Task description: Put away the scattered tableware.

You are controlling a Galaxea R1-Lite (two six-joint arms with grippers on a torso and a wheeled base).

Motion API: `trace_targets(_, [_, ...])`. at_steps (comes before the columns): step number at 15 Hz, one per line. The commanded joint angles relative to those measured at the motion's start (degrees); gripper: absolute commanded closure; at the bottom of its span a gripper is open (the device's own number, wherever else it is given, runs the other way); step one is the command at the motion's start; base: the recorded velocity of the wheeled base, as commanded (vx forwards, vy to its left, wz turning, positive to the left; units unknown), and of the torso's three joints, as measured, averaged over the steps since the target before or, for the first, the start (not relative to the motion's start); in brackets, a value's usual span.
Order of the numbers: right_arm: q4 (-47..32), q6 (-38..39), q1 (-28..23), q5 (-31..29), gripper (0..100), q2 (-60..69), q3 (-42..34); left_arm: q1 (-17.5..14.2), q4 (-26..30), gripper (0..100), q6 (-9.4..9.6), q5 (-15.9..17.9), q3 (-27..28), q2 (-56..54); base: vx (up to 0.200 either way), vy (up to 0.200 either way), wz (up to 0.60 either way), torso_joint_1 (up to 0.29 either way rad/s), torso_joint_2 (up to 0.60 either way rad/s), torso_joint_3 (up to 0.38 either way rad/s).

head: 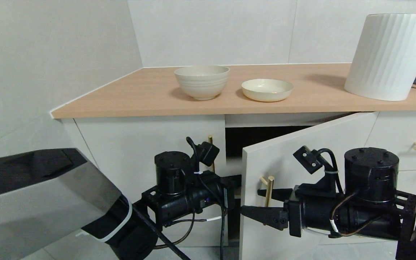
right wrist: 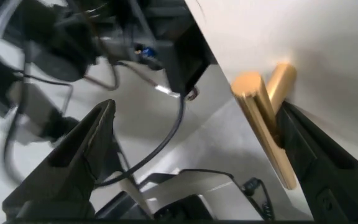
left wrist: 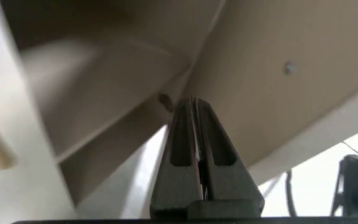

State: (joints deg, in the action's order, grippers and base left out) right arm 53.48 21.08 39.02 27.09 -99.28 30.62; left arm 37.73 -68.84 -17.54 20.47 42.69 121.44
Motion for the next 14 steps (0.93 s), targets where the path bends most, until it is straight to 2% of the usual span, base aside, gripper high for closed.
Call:
trace_targets(1, [0.31, -0.16, -0.09, -0.81, 0, 0.05, -0.12, 0.94, -0.42, 100, -1.09, 0.01, 0.81, 0.37, 0.0, 0.0, 0.0, 0.0, 0.0, 0.0])
trace_targets(9, [-0.66, -2.8, -7.38, -0.72, 0, 9.72, -3.29, 0.94, -2.7, 100, -1.62, 0.01, 0.73, 0.29, 0.0, 0.0, 0.0, 0.0, 0.0, 0.0])
trace_targets(10, [-2.15, -2.8, -8.44, -0.72, 0, 11.21, -4.26, 1.03, -2.97, 100, -1.62, 0.01, 0.64, 0.29, 0.0, 0.0, 0.0, 0.0, 0.0, 0.0])
trace_targets(11, [-7.07, -2.8, -9.84, -0.81, 0, 14.38, -5.13, 1.03, -3.05, 100, -1.62, 0.01, 0.46, 0.29, 0.0, 0.0, 0.0, 0.0, 0.0, 0.0])
trace_targets(14, [-17.8, -2.8, -10.28, -1.6, 0, 20.88, -5.4, 1.03, -2.97, 100, -1.79, -0.08, -0.06, -0.15, 0.0, 0.0, 0.0, 0.0, 0.0, 0.0])
